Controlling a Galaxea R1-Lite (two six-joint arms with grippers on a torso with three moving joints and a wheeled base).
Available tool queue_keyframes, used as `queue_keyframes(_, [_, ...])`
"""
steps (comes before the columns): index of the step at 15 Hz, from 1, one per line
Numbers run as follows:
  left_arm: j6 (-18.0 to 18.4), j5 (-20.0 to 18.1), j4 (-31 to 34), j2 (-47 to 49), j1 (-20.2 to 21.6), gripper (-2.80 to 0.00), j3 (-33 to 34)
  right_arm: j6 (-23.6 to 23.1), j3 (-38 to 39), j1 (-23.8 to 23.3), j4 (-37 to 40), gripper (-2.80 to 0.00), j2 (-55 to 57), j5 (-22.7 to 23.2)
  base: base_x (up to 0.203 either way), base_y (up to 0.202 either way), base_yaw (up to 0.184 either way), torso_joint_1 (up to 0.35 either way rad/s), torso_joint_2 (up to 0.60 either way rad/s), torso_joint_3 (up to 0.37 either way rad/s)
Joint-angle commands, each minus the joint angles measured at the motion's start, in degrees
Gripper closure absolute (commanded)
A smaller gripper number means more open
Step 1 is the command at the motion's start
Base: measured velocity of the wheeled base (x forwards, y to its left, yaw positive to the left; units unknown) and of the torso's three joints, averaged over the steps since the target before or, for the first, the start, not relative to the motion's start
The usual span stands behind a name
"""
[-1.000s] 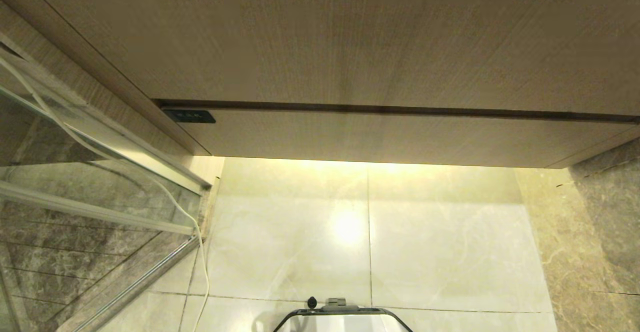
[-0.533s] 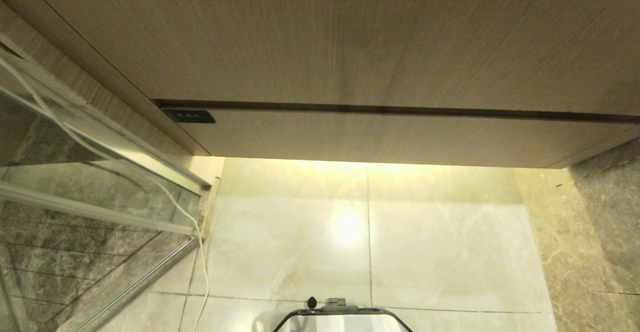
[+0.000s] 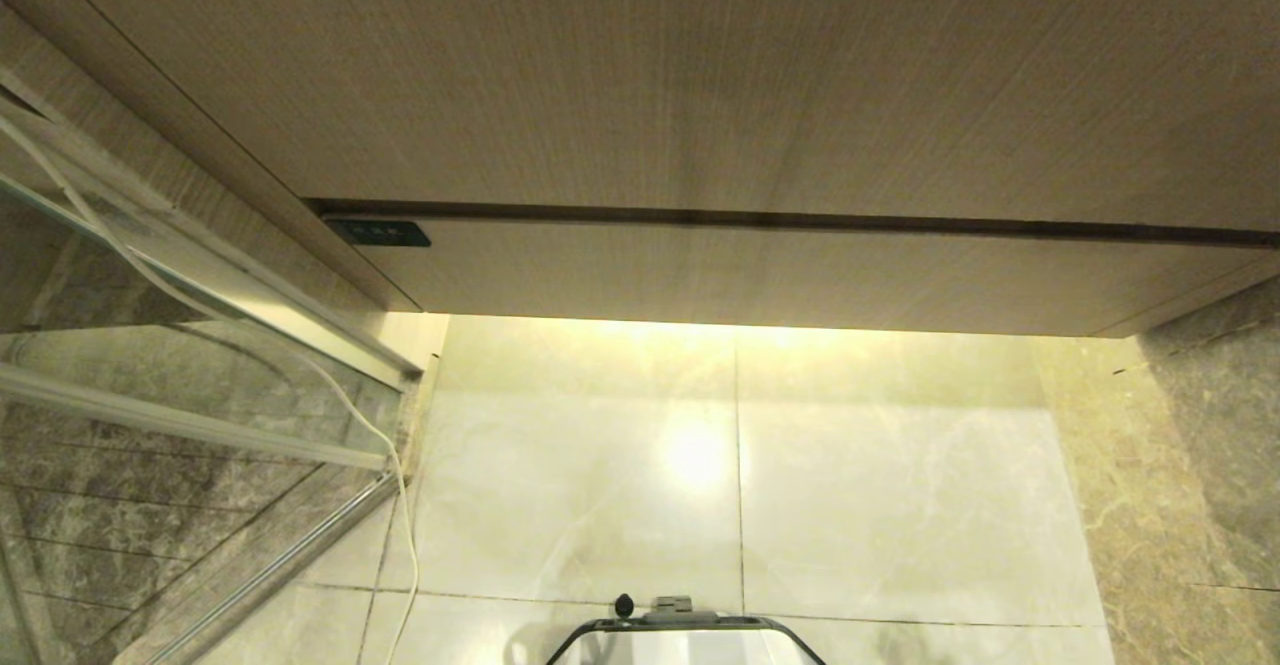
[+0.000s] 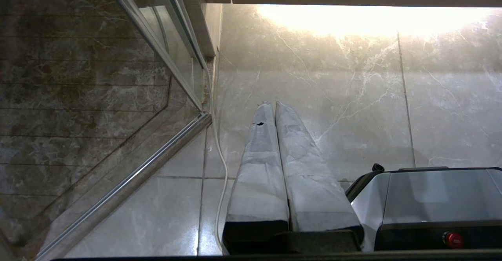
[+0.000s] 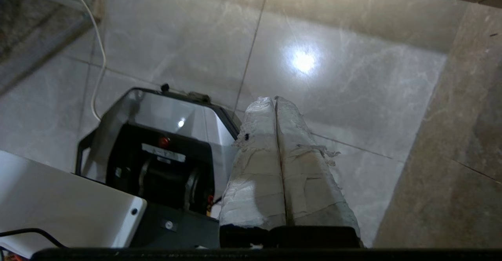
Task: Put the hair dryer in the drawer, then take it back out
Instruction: Pull open the drawer
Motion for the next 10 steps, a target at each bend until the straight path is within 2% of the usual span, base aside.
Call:
queue_keyframes(1, [0.0,0.0,0.0,0.0,0.0,0.00,0.1,-0.7,0.6,-0.2,1.4,0.00,2.4,-3.2,0.000,0.000,0.000,0.000,0.00,0.000])
queue_keyframes(2, [0.0,0.0,0.0,0.0,0.0,0.00,0.1,-1.1,0.9,-0.2,1.8,0.00,2.5,-3.8,0.000,0.000,0.000,0.000,0.00,0.000])
queue_keyframes(3, [0.0,0.0,0.0,0.0,0.0,0.00,0.1,-2.9,1.2,-0.2,2.2,-2.80,3.4,-4.3,0.000,0.000,0.000,0.000,0.00,0.000])
queue_keyframes(5, [0.0,0.0,0.0,0.0,0.0,0.00,0.0,-13.0,2.8,-0.1,4.6,-2.80,5.4,-6.9,0.000,0.000,0.000,0.000,0.00,0.000])
queue_keyframes(7, [0.0,0.0,0.0,0.0,0.0,0.00,0.1,-23.4,4.5,0.3,5.0,-2.80,8.4,-7.1,0.000,0.000,0.000,0.000,0.00,0.000])
queue_keyframes(8, [0.0,0.0,0.0,0.0,0.0,0.00,0.1,-26.6,5.5,0.5,4.1,-2.80,9.8,-4.9,0.000,0.000,0.000,0.000,0.00,0.000])
queue_keyframes(10, [0.0,0.0,0.0,0.0,0.0,0.00,0.1,-30.1,7.2,0.6,-2.6,-2.80,13.7,2.5,0.000,0.000,0.000,0.000,0.00,0.000])
